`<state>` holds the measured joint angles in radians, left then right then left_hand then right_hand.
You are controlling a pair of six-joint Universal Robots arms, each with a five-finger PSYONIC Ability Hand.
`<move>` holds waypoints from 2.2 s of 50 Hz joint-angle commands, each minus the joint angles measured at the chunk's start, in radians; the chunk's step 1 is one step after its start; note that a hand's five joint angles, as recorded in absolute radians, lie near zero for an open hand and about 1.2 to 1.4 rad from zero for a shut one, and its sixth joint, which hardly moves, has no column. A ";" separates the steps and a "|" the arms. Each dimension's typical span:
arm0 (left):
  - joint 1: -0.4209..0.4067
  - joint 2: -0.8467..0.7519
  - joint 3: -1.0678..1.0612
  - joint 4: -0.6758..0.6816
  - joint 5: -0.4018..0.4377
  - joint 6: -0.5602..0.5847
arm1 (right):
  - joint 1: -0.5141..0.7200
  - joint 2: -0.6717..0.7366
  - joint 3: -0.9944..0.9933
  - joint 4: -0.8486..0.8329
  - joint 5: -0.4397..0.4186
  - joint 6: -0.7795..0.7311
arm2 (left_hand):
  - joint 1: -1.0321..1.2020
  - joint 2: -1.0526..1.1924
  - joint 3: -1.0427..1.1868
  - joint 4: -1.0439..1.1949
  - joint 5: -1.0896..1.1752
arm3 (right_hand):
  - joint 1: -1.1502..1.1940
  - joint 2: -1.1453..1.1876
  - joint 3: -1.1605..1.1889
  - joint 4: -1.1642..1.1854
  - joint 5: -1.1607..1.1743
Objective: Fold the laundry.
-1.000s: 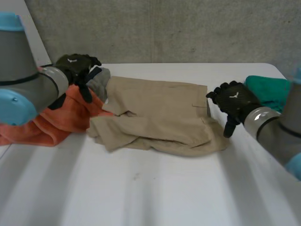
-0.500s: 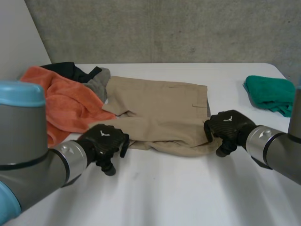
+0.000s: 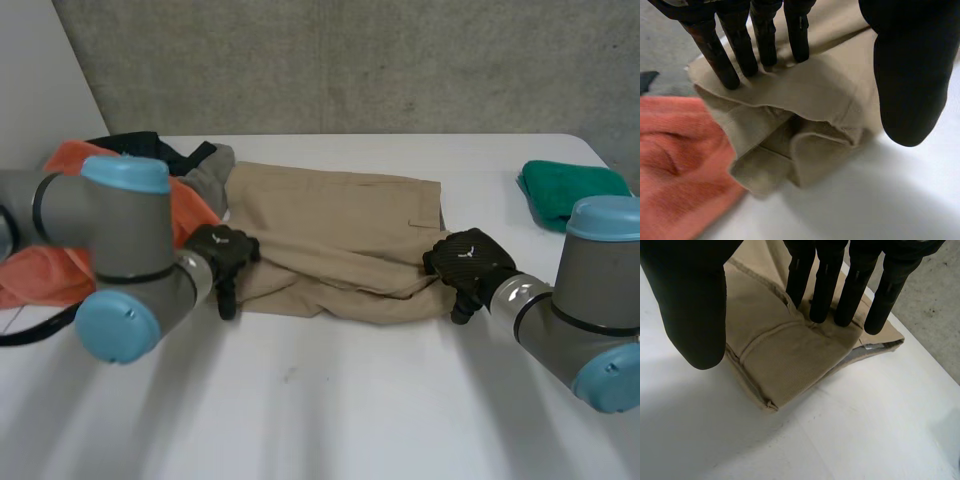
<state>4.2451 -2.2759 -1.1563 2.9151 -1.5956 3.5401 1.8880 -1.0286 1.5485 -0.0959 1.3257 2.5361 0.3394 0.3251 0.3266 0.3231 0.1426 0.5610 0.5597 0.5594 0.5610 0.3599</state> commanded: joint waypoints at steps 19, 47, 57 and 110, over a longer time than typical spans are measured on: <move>-0.039 -0.197 0.356 -0.172 -0.027 0.077 | 0.029 0.058 -0.051 -0.041 0.064 0.012 | 0.188 0.202 0.201 0.204 0.210 | 0.057 0.058 0.058 0.057 0.083; -0.073 0.116 0.092 -0.099 -0.004 0.186 | -0.001 -0.007 -0.113 0.086 0.075 0.073 | 1.057 1.071 1.070 1.073 1.079 | -0.107 -0.106 -0.106 -0.107 -0.081; -0.074 0.344 -0.012 -0.188 0.055 0.171 | -0.066 -0.093 -0.142 0.301 -0.042 0.136 | 1.057 1.071 1.070 1.073 1.079 | -0.111 -0.109 -0.109 -0.111 -0.084; -0.022 0.506 -0.533 -0.377 0.372 0.339 | -0.133 -0.418 0.309 0.516 -0.091 -0.458 | 1.057 1.071 1.070 1.073 1.079 | 0.835 0.837 0.837 0.835 0.862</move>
<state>4.2250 -1.7406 -1.7410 2.5187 -1.2058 3.8592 1.7563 -1.4837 1.9251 0.3854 1.2868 2.0214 1.1412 1.1918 1.1879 1.1955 0.9947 1.0568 1.1689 1.1742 1.1886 1.0097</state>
